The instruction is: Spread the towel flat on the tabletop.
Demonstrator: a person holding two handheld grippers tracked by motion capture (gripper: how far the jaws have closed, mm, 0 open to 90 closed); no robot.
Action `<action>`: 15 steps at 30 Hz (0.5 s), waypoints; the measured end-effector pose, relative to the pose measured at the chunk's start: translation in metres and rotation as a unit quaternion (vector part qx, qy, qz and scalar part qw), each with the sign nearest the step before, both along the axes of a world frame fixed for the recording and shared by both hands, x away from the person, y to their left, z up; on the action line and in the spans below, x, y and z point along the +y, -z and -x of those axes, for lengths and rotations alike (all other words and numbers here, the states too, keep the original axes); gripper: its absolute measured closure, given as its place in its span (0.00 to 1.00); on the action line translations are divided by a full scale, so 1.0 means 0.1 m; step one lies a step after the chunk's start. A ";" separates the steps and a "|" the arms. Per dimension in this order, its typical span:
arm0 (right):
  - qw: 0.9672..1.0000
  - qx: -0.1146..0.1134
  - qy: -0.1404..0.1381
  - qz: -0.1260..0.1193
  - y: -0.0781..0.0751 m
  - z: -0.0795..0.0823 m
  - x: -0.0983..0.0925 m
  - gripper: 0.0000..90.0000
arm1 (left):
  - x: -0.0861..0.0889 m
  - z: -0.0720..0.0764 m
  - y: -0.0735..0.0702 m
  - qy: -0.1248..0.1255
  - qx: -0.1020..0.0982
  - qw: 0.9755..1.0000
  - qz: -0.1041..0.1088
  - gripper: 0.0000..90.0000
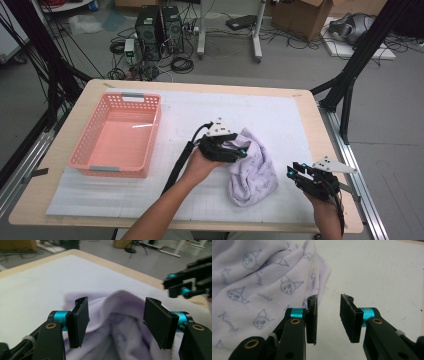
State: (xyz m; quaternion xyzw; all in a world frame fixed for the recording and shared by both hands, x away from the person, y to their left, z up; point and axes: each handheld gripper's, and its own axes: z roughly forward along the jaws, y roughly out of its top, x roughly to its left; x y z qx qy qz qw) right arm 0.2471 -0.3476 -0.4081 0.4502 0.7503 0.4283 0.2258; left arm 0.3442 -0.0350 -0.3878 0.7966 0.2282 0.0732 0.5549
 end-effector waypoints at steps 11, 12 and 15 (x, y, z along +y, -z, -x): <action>1.000 0.001 -0.001 0.001 0.00 0.02 0.01 0.73 | -0.02 0.15 0.21 0.034 0.004 0.997 -0.068 0.92; 1.000 0.001 -0.001 0.001 0.00 0.02 0.01 0.73 | -0.02 0.15 0.21 0.034 0.004 0.997 -0.068 0.93; 1.000 0.002 0.000 0.001 0.01 0.01 0.01 0.72 | 0.26 0.20 0.17 0.022 0.003 0.998 -0.061 0.94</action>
